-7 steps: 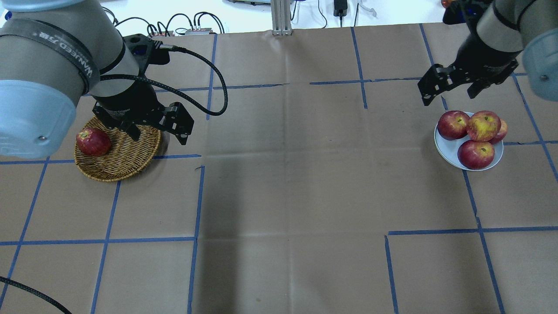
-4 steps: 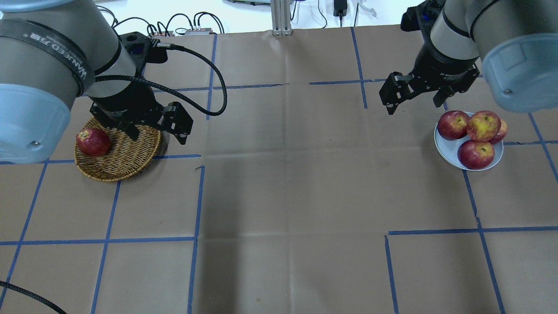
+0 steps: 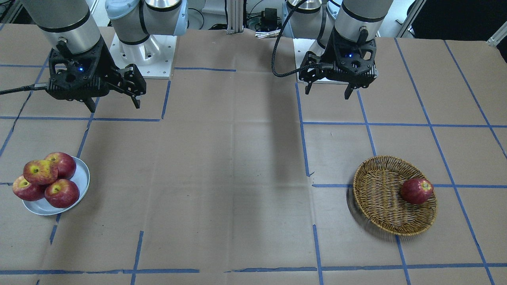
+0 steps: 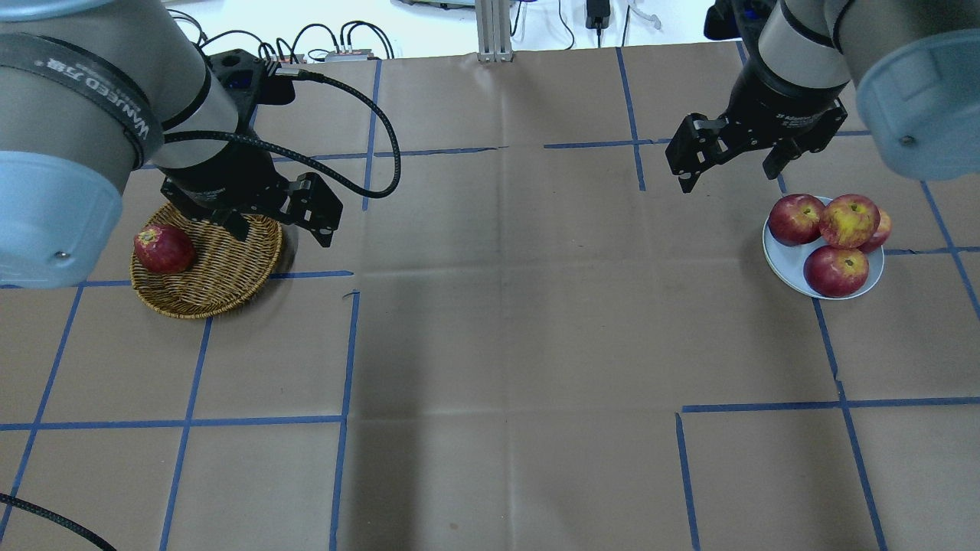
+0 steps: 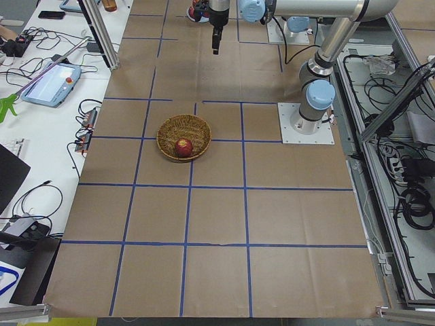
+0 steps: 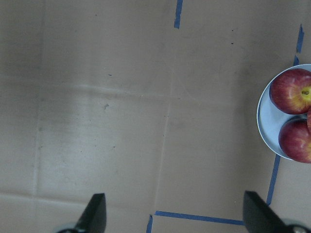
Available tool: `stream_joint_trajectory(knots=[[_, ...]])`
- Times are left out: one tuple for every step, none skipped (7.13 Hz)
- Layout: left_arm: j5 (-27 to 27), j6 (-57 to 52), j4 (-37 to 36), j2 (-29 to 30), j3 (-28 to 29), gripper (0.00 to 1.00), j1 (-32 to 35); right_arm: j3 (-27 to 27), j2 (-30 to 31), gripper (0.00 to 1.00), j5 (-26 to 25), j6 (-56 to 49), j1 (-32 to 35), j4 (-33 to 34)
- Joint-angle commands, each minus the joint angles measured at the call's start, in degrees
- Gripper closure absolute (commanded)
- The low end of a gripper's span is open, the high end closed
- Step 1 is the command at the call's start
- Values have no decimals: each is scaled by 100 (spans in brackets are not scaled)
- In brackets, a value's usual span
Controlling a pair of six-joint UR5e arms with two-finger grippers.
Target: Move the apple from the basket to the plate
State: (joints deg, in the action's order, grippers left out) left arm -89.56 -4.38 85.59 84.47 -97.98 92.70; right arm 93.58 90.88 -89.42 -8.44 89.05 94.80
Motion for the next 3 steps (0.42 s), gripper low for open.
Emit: stream_joint_trajectory(knots=[[-26, 43, -43, -105, -2, 1, 2, -15, -18, 0, 4, 0, -10, -23], [-35, 25, -42, -114, -11, 1, 2, -15, -18, 0, 4, -8, -10, -23], [-35, 25, -42, -141, -11, 1, 2, -15, -18, 0, 4, -9, -10, -23]])
